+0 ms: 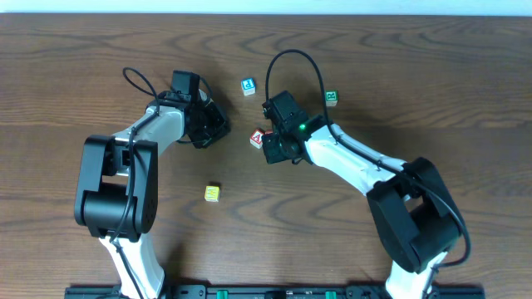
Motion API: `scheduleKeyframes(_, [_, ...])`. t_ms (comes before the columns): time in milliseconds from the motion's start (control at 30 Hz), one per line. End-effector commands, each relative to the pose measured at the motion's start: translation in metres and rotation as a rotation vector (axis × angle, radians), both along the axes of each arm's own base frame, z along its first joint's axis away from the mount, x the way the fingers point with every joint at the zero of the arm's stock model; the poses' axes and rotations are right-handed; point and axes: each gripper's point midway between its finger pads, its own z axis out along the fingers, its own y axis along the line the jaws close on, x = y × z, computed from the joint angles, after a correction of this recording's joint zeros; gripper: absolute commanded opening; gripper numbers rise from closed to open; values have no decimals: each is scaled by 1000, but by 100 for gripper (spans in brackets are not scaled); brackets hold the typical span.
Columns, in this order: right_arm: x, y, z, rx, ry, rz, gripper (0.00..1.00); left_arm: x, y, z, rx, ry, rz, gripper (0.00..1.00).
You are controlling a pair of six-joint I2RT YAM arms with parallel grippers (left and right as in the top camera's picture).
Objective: Spell out Ai2
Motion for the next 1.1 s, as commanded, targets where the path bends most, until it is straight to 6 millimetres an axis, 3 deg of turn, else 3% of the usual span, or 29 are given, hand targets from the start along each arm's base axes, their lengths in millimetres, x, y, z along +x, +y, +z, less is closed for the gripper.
scheduleKeyframes(0, [-3,8,-5,-7,5,0,2,1,-1,8,-2,-20,-7,6])
scheduleKeyframes(1067, [15,6,-9,-42,-73,-33,2,1,-1,8,-2,-21,-7,6])
